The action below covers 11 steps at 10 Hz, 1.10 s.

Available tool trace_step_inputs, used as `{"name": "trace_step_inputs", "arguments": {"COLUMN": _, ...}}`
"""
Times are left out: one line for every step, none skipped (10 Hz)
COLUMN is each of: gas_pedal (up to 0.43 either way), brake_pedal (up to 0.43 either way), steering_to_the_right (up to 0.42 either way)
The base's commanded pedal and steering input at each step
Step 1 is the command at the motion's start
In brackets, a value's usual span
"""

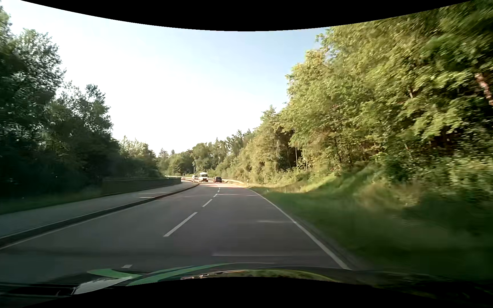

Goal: Follow the waypoints while adhering to traffic rules and regulations

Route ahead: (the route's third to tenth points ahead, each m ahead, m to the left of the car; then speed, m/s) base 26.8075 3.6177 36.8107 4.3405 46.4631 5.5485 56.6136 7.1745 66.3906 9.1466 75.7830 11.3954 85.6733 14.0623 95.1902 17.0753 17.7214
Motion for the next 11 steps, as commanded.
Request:
{"name": "trace_step_inputs", "arguments": {"gas_pedal": 0.169, "brake_pedal": 0.0, "steering_to_the_right": -0.019}}
{"name": "trace_step_inputs", "arguments": {"gas_pedal": 0.169, "brake_pedal": 0.0, "steering_to_the_right": -0.019}}
{"name": "trace_step_inputs", "arguments": {"gas_pedal": 0.169, "brake_pedal": 0.0, "steering_to_the_right": -0.019}}
{"name": "trace_step_inputs", "arguments": {"gas_pedal": 0.169, "brake_pedal": 0.0, "steering_to_the_right": -0.019}}
{"name": "trace_step_inputs", "arguments": {"gas_pedal": 0.169, "brake_pedal": 0.0, "steering_to_the_right": -0.019}}
{"name": "trace_step_inputs", "arguments": {"gas_pedal": 0.169, "brake_pedal": 0.0, "steering_to_the_right": -0.019}}
{"name": "trace_step_inputs", "arguments": {"gas_pedal": 0.169, "brake_pedal": 0.0, "steering_to_the_right": -0.019}}
{"name": "trace_step_inputs", "arguments": {"gas_pedal": 0.169, "brake_pedal": 0.0, "steering_to_the_right": -0.019}}
{"name": "trace_step_inputs", "arguments": {"gas_pedal": 0.169, "brake_pedal": 0.0, "steering_to_the_right": -0.019}}
{"name": "trace_step_inputs", "arguments": {"gas_pedal": 0.169, "brake_pedal": 0.0, "steering_to_the_right": -0.018}}
{"name": "trace_step_inputs", "arguments": {"gas_pedal": 0.169, "brake_pedal": 0.0, "steering_to_the_right": -0.017}}
